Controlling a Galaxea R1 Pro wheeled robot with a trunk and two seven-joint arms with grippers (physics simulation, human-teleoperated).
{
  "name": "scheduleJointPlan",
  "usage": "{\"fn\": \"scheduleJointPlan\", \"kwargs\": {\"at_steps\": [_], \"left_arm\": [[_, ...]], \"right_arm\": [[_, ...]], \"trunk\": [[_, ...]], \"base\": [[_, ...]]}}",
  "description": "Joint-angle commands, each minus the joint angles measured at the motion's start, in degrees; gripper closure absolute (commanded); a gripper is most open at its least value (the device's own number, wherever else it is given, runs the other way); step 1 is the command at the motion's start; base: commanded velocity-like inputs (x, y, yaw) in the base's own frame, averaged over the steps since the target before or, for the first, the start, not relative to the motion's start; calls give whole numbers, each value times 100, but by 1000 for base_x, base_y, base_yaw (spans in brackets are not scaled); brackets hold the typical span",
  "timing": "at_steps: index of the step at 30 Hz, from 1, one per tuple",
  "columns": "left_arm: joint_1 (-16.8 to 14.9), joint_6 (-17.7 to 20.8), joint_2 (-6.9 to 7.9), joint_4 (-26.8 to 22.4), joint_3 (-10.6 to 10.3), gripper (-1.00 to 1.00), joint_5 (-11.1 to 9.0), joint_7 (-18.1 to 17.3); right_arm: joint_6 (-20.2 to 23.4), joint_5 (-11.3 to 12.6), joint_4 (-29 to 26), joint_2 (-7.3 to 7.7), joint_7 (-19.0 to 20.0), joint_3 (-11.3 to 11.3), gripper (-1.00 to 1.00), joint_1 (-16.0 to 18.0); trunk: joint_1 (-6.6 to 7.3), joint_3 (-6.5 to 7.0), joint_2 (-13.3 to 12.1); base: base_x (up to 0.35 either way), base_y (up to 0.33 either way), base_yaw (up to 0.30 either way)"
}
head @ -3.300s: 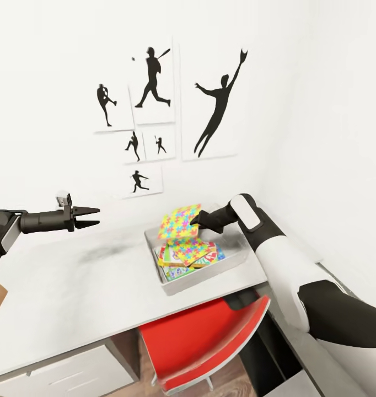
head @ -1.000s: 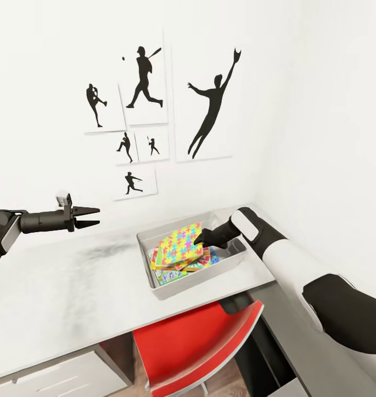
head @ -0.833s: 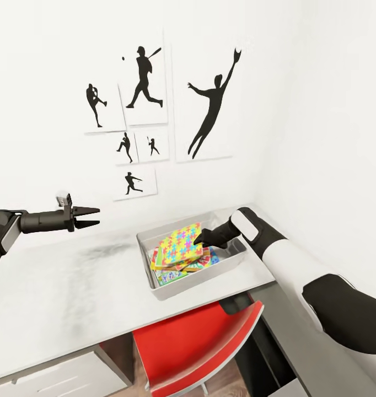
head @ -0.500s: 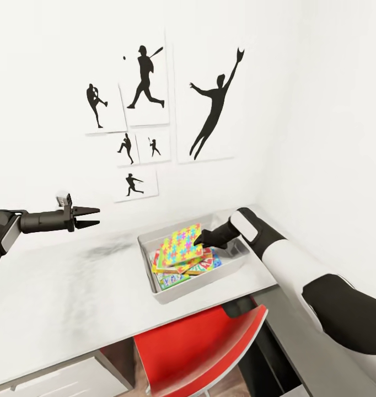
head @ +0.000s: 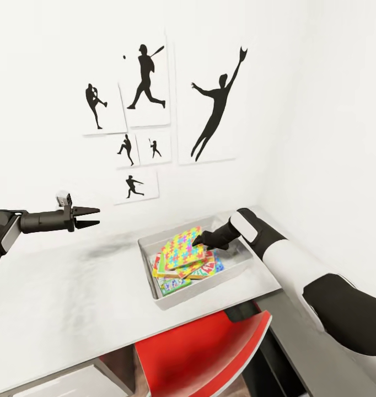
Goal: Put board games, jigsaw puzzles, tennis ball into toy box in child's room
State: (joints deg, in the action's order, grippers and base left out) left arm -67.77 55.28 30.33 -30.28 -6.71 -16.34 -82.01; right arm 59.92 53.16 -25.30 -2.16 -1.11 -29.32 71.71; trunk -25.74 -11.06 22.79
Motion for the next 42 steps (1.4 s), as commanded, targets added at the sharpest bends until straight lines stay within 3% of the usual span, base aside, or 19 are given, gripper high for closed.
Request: {"fn": "scheduleJointPlan", "kwargs": {"at_steps": [1,35,42], "left_arm": [[-8,61,8,3,-32,-100,-19,-25],[-8,55,4,2,-32,-100,-20,-25],[-8,54,5,0,-32,-100,-20,-25]], "right_arm": [[8,28,2,4,-12,-30,-100,9],[3,36,-61,40,-3,18,-100,9],[-263,37,-63,40,-3,22,-100,9]], "trunk": [[-5,-12,13],[-5,-12,13],[-5,-10,13]], "base": [[78,28,0],[-21,2,0],[-120,0,-8]]}}
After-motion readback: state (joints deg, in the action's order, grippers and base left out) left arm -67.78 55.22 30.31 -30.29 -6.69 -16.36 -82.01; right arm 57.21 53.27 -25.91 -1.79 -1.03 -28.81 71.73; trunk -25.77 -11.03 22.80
